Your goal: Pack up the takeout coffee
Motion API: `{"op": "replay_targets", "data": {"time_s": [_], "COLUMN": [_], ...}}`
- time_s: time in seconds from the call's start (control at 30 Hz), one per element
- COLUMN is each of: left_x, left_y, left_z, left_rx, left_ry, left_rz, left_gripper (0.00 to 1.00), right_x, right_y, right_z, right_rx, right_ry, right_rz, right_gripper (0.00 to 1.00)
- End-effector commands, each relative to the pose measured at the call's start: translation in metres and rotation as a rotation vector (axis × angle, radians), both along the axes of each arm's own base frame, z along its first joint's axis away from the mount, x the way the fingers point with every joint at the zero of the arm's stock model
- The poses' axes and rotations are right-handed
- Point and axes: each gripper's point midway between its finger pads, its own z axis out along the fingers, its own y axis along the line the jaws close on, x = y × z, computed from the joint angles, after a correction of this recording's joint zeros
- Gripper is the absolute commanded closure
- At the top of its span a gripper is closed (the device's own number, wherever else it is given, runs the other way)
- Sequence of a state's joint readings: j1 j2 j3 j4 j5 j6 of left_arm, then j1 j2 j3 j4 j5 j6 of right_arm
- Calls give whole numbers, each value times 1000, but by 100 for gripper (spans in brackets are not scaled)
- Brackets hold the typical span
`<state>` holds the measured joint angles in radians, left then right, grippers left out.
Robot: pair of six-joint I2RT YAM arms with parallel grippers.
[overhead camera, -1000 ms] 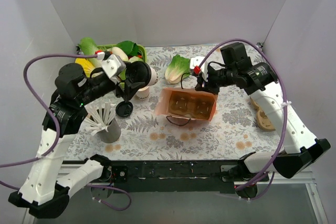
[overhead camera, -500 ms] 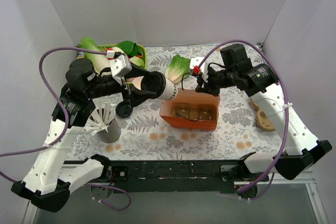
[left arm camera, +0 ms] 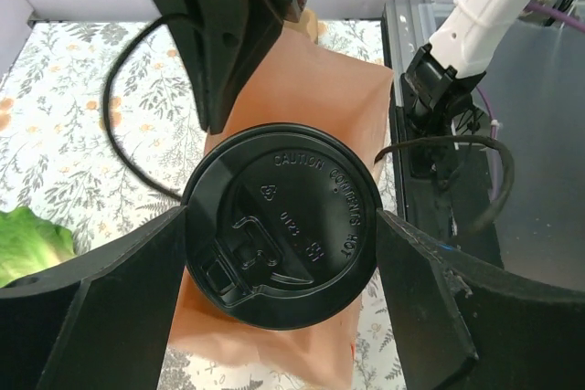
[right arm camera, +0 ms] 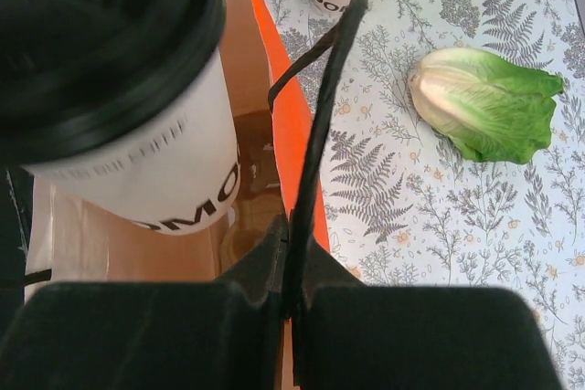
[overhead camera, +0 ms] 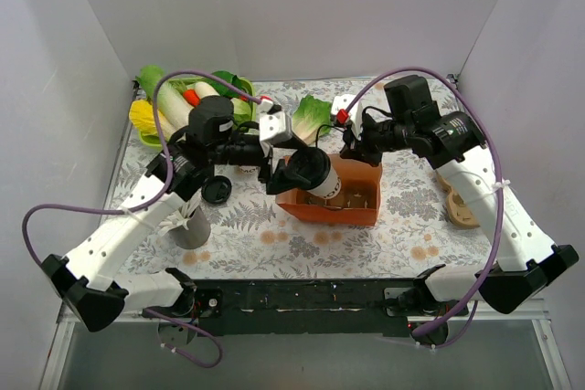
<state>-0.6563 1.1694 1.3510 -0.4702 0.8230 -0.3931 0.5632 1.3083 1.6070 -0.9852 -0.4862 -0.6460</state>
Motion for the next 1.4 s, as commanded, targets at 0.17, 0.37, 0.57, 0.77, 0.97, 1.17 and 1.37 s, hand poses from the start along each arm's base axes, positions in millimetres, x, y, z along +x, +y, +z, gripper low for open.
{"op": "replay_targets", "data": {"time_s": [0.17,0.37,0.57,0.77,0.97,1.17,1.37], "left_x": [9,9,10,-3,-20,-15,-4], "left_y": [-38,-48,-50,-55,-55,-55,-61], "left_z": [-33,-58,-87,-111,-140,-150,-136], "left_rx": [88,155,216,262,318,378,363], "left_ry": [-142,-245,-338,-413,-471,-564,-685], "left_rz": [18,34,18,-45,-111,-85,-61], "left_gripper": [100,100,100,100,100,100,100], "right_x": [-2,-11,-23,-37,-29,-40,-47], "right_y": [-4,-9,-5,-4,-5,3,6], "right_z": [34,35,26,6,10,-3,-9], "right_rx": [79,98,98,94,177,208,227], "right_ry": [-85,-90,-84,-61,-146,-57,4], "right_rz": [-56,-66,-24,-5,-86,-65,-61], "right_gripper": [99,99,99,99,99,99,99]}}
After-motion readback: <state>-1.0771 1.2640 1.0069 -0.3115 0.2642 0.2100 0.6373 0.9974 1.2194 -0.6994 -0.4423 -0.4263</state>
